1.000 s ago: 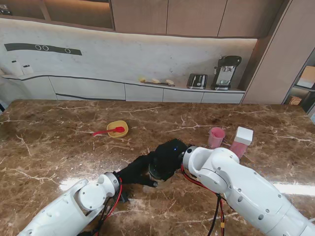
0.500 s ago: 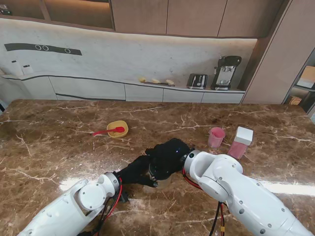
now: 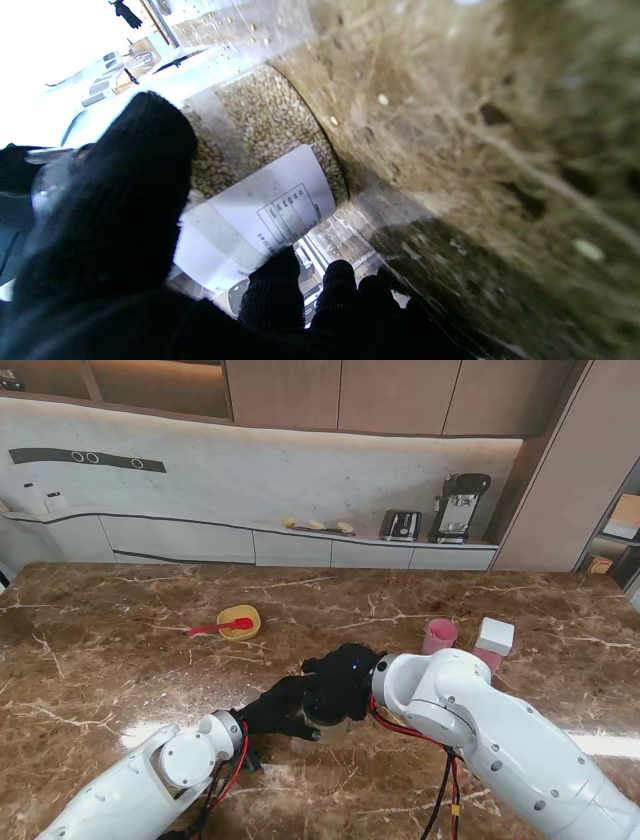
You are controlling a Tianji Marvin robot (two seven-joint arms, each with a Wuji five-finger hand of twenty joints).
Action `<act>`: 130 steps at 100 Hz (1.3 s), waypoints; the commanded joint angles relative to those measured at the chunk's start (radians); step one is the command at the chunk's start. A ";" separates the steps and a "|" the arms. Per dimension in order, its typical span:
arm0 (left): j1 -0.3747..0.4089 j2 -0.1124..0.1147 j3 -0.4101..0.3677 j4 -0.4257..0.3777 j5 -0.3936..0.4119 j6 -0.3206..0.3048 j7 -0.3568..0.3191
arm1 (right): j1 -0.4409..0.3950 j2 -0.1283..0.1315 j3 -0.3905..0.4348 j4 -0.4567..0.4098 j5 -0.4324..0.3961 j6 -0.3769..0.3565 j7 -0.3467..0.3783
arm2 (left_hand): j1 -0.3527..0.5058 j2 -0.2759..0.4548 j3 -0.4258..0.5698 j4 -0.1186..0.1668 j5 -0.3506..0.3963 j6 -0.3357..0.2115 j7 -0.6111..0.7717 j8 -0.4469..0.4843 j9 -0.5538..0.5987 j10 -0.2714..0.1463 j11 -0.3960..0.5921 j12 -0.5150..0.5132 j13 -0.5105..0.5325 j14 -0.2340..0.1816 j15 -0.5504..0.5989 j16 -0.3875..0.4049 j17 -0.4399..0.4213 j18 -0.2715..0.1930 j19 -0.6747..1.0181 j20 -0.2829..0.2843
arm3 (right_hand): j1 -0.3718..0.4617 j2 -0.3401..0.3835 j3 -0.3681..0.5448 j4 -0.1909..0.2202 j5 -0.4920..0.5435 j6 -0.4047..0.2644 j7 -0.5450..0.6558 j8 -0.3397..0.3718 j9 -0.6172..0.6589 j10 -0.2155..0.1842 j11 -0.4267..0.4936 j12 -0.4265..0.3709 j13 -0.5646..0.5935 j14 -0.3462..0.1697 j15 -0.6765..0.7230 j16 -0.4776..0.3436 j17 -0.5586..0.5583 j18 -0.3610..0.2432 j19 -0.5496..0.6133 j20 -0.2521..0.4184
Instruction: Measure grain into the airtight container
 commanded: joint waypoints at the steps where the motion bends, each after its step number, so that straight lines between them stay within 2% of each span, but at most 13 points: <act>1: 0.026 -0.001 0.014 0.041 0.005 0.020 -0.018 | 0.003 0.002 -0.007 0.025 -0.003 -0.001 0.010 | 0.003 0.047 0.007 0.024 0.020 -0.058 0.638 -0.001 -0.007 -0.020 0.010 -0.002 0.014 0.203 0.022 0.019 0.119 0.457 0.199 0.136 | 0.042 -0.035 0.048 -0.040 -0.036 -0.024 0.026 0.034 -0.030 0.006 0.041 0.028 0.010 -0.022 0.039 0.036 0.030 -0.020 0.023 0.009; 18: 0.027 0.000 0.012 0.041 0.005 0.020 -0.018 | 0.023 0.004 -0.033 0.052 0.005 0.004 0.009 | 0.002 0.049 0.004 0.024 0.018 -0.056 0.636 -0.002 -0.008 -0.020 0.010 -0.002 0.013 0.204 0.022 0.018 0.118 0.459 0.201 0.136 | 0.053 -0.037 0.062 -0.038 -0.024 -0.048 0.069 0.092 -0.009 -0.019 0.172 0.133 0.073 -0.042 0.201 0.164 0.089 -0.041 0.090 0.019; 32: 0.027 -0.001 0.010 0.041 0.005 0.021 -0.017 | 0.021 0.000 -0.040 0.073 0.011 0.018 -0.029 | 0.005 0.050 0.001 0.025 0.018 -0.058 0.635 -0.002 -0.009 -0.020 0.009 -0.003 0.013 0.204 0.021 0.018 0.117 0.459 0.200 0.134 | 0.038 0.005 0.054 -0.035 0.043 -0.076 0.120 0.135 0.083 -0.056 0.276 0.228 0.150 -0.062 0.324 0.252 0.151 -0.054 0.149 0.029; 45: 0.025 0.000 0.012 0.042 0.005 0.020 -0.019 | 0.016 -0.003 -0.045 0.083 0.032 0.045 -0.050 | 0.006 0.052 0.000 0.025 0.018 -0.059 0.634 -0.002 -0.009 -0.020 0.008 -0.003 0.012 0.203 0.020 0.017 0.116 0.459 0.199 0.132 | -0.064 0.091 -0.012 -0.046 0.115 -0.084 0.150 0.156 0.199 -0.071 0.318 0.275 0.243 -0.068 0.399 0.290 0.215 -0.056 0.222 0.032; 50: 0.024 -0.001 0.013 0.042 0.004 0.018 -0.019 | 0.013 -0.005 -0.046 0.086 0.032 0.055 -0.059 | 0.006 0.052 -0.002 0.026 0.019 -0.060 0.635 -0.002 -0.008 -0.020 0.008 -0.003 0.013 0.203 0.020 0.017 0.116 0.458 0.198 0.131 | -0.141 0.136 -0.063 -0.045 0.146 -0.080 0.153 0.156 0.264 -0.074 0.315 0.278 0.286 -0.067 0.420 0.296 0.242 -0.054 0.266 0.033; 64: 0.022 -0.001 0.014 0.044 0.003 0.017 -0.019 | -0.001 -0.011 -0.048 0.097 0.045 0.095 -0.097 | 0.006 0.052 -0.003 0.026 0.020 -0.061 0.635 -0.002 -0.009 -0.021 0.008 -0.004 0.013 0.203 0.019 0.016 0.117 0.459 0.197 0.130 | -0.237 0.232 -0.256 -0.015 0.212 -0.011 0.160 0.131 0.434 -0.072 0.317 0.274 0.401 -0.057 0.468 0.292 0.315 -0.044 0.376 0.018; 71: 0.022 -0.001 0.015 0.045 0.003 0.016 -0.019 | -0.008 -0.015 -0.051 0.108 0.040 0.109 -0.136 | 0.007 0.051 -0.004 0.026 0.021 -0.061 0.635 -0.002 -0.008 -0.021 0.008 -0.004 0.013 0.203 0.019 0.016 0.117 0.460 0.197 0.130 | -0.278 0.309 -0.430 0.024 0.234 0.051 0.170 0.100 0.507 -0.075 0.324 0.264 0.453 -0.051 0.484 0.285 0.353 -0.038 0.426 0.002; 80: 0.023 -0.001 0.014 0.044 0.003 0.017 -0.021 | -0.012 -0.018 -0.060 0.113 0.037 0.132 -0.154 | 0.007 0.050 -0.004 0.026 0.020 -0.061 0.635 -0.002 -0.008 -0.021 0.008 -0.004 0.013 0.204 0.019 0.016 0.117 0.458 0.197 0.130 | -0.416 0.280 -0.377 0.051 0.231 0.132 0.170 0.062 0.561 -0.078 0.331 0.249 0.500 -0.050 0.495 0.279 0.390 -0.044 0.468 -0.007; 87: 0.024 -0.001 0.014 0.044 0.003 0.017 -0.021 | -0.015 -0.019 -0.065 0.117 0.033 0.147 -0.170 | 0.007 0.050 -0.004 0.026 0.021 -0.061 0.635 -0.001 -0.008 -0.022 0.008 -0.004 0.013 0.203 0.019 0.016 0.117 0.459 0.197 0.130 | -0.516 0.297 -0.307 0.050 0.208 0.158 0.157 0.033 0.564 -0.077 0.325 0.236 0.517 -0.046 0.499 0.276 0.405 -0.045 0.485 -0.014; 95: 0.025 -0.001 0.013 0.044 0.004 0.017 -0.020 | -0.021 -0.022 -0.065 0.120 0.034 0.156 -0.187 | 0.006 0.049 -0.004 0.026 0.022 -0.063 0.636 -0.001 -0.008 -0.021 0.009 -0.003 0.013 0.203 0.020 0.016 0.117 0.459 0.197 0.130 | -0.570 0.330 -0.292 0.052 0.176 0.173 0.140 0.015 0.539 -0.070 0.301 0.216 0.513 -0.037 0.497 0.271 0.400 -0.035 0.491 -0.014; 105: 0.026 0.000 0.012 0.043 0.004 0.018 -0.021 | -0.039 -0.023 -0.047 0.102 0.012 0.158 -0.198 | 0.006 0.050 -0.003 0.026 0.021 -0.063 0.635 -0.001 -0.008 -0.022 0.009 -0.003 0.013 0.203 0.020 0.016 0.117 0.460 0.198 0.131 | -0.650 0.396 -0.287 0.055 0.107 0.188 0.111 -0.004 0.450 -0.055 0.205 0.147 0.463 -0.018 0.425 0.235 0.358 -0.031 0.455 -0.019; 118: 0.027 0.000 0.011 0.043 0.004 0.019 -0.020 | -0.074 -0.023 -0.001 0.050 -0.033 0.155 -0.189 | 0.005 0.050 -0.003 0.026 0.020 -0.063 0.635 -0.001 -0.008 -0.021 0.009 -0.003 0.013 0.203 0.021 0.017 0.117 0.460 0.199 0.131 | -0.705 0.492 -0.324 0.066 0.000 0.177 0.045 -0.004 0.277 -0.028 0.044 0.025 0.298 0.025 0.163 0.117 0.187 0.033 0.289 -0.033; 130: 0.027 -0.001 0.012 0.044 0.004 0.018 -0.019 | -0.100 -0.023 0.045 -0.002 -0.064 0.139 -0.153 | 0.005 0.050 -0.005 0.026 0.021 -0.061 0.635 -0.001 -0.008 -0.019 0.009 -0.003 0.014 0.204 0.021 0.017 0.117 0.460 0.199 0.131 | -0.694 0.520 -0.342 0.076 -0.041 0.148 -0.007 -0.015 0.152 -0.008 -0.041 -0.011 0.172 0.036 0.063 0.084 0.043 0.070 0.162 -0.018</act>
